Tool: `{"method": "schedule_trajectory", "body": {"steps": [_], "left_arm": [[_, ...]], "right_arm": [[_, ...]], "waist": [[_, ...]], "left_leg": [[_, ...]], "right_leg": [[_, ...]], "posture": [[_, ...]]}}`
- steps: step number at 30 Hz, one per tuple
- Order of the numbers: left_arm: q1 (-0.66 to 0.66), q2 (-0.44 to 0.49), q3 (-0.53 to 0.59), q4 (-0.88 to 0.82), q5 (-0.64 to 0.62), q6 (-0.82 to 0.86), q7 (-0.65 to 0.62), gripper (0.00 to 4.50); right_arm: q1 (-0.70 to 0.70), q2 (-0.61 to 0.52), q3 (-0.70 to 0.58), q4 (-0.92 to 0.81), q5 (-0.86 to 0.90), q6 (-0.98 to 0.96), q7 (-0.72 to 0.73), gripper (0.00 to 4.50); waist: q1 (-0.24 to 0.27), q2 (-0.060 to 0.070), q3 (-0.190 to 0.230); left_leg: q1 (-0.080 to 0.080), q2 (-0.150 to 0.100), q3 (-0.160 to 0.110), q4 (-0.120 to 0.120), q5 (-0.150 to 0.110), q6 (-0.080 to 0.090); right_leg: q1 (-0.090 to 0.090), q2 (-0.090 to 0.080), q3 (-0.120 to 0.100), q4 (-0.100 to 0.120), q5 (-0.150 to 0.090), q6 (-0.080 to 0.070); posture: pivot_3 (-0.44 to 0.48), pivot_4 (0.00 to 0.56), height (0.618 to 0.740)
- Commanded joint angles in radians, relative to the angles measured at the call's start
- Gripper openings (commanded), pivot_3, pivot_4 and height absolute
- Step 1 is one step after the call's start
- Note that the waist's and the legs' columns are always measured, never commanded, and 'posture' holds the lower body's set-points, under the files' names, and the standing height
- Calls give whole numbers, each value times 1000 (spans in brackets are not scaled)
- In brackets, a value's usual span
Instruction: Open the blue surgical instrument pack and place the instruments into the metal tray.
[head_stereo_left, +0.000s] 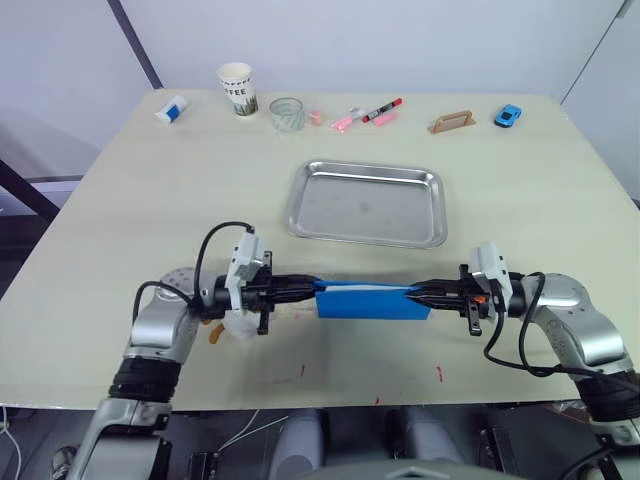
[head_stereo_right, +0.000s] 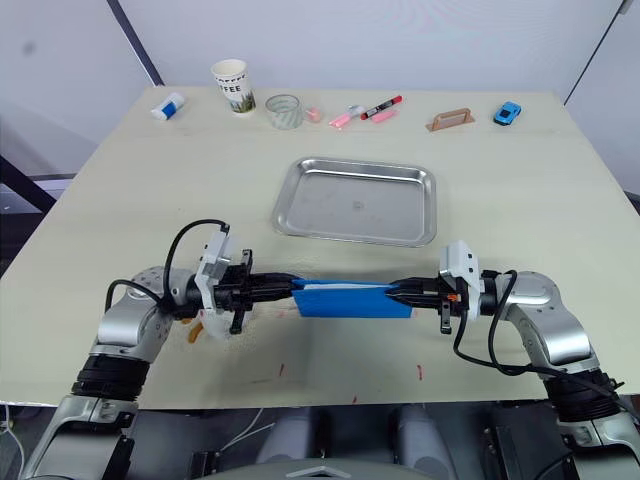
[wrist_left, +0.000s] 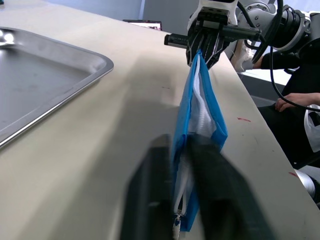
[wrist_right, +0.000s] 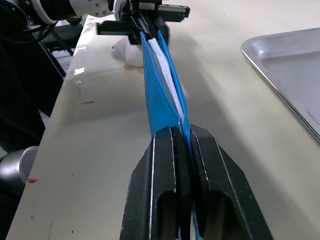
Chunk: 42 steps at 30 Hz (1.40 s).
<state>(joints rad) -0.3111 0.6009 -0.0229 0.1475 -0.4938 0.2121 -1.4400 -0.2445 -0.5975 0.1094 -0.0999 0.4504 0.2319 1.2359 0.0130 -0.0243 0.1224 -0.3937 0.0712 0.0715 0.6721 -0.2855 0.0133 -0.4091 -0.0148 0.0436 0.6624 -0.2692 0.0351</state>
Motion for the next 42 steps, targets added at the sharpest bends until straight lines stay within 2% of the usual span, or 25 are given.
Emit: {"method": "schedule_trajectory", "body": {"steps": [1,13,15,16,18,19,30,33,36,42], "left_arm": [[-13,-12,-20,21,17,-36,-22,162],[-38,-26,-11,47,24,-66,-18,162],[-44,-28,-11,49,27,-66,-14,0],[-45,-30,-11,48,28,-67,-12,0],[-48,-33,-12,47,32,-72,-9,0],[-49,-34,-13,45,33,-73,-9,0],[-65,-37,-8,50,40,-91,1,0],[-68,-41,-9,46,38,-89,5,0],[-70,-43,-10,46,38,-89,7,0],[-76,-46,-13,44,38,-79,14,0]], "right_arm": [[-5,-6,5,-25,-3,2,1,0],[-47,-10,4,13,6,43,16,0],[-55,-11,6,16,6,49,22,895],[-56,-12,4,14,4,45,22,1130],[-53,-13,-16,-6,13,48,6,2280],[-46,-30,-30,-30,33,73,11,2408],[60,-165,-263,-231,340,390,-63,2408],[70,-184,-270,-241,385,460,-76,1495],[63,-188,-255,-238,372,483,-106,55],[39,-175,-110,-233,276,480,-119,8]], "waist": [[0,0,0],[0,0,0],[1,0,0],[1,0,0],[1,0,0],[2,0,0],[3,0,0],[1,0,0],[1,0,0],[1,0,0]], "left_leg": [[0,0,0,0,0,0],[0,0,0,0,0,0],[0,0,0,0,0,0],[0,0,0,0,0,0],[0,0,0,0,0,0],[0,0,0,0,0,0],[-2,0,-1,1,0,0],[-2,0,-1,1,0,0],[-2,0,-2,1,0,0],[-2,0,-2,1,0,0]], "right_leg": [[0,0,0,0,0,0],[0,0,0,0,0,0],[0,0,0,0,0,0],[0,0,0,0,0,0],[0,0,0,0,0,0],[0,0,0,0,0,0],[0,0,-1,0,0,0],[0,0,-1,0,0,0],[0,0,-1,0,0,0],[0,0,-1,0,0,0]], "posture": [[0,150,740],[0,150,740],[0,150,740],[0,150,740],[0,150,740],[0,150,740],[0,150,740],[0,150,740],[0,150,740],[0,150,740]]}}
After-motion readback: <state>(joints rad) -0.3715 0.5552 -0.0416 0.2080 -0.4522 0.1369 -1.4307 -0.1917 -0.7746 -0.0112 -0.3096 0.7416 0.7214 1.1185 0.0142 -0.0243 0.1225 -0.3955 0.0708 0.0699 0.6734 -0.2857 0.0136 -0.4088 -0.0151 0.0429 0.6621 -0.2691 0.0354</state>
